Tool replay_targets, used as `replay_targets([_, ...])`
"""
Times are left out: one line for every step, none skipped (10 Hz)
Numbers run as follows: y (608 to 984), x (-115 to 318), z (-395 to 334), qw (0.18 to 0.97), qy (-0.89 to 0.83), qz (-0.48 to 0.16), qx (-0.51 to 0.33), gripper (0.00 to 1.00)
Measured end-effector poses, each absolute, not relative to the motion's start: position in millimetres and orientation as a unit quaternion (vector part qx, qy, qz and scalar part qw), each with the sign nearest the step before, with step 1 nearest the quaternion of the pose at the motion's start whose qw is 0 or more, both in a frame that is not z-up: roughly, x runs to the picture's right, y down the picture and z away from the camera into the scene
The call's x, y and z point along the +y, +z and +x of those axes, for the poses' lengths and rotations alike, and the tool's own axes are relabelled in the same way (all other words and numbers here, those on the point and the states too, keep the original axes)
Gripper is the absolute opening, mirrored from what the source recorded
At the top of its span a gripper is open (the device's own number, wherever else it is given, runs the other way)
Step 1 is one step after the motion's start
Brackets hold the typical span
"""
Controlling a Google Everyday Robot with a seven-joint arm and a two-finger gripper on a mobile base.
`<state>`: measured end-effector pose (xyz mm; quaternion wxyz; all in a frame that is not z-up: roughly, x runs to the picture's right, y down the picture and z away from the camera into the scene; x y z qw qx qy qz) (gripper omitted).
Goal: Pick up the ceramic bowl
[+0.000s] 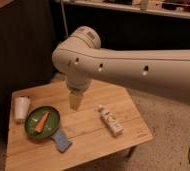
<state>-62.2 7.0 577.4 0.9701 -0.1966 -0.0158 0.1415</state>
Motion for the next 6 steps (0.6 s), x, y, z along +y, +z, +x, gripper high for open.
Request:
replay_targets([577.1,7.4,-63.5,0.97,0.141,-0.197,-0.017,0.8])
replay_targets([577.4,6.7,-62.3,0.97,0.142,-0.198,-0.015,0.8])
replay_targets([577.3,3.8,-60.4,0.97,0.149,-0.192,0.0,0.8])
replay_targets([575.9,0.8,-60.7,0.968,0.17,-0.184,0.027,0.8])
replay_targets([573.7,-1.1,-58.4,0.96,0.214,-0.172,0.056,0.8])
replay_targets([571.0,-1.1,-50.4,0.947,0.265,-0.159,0.086,0.8])
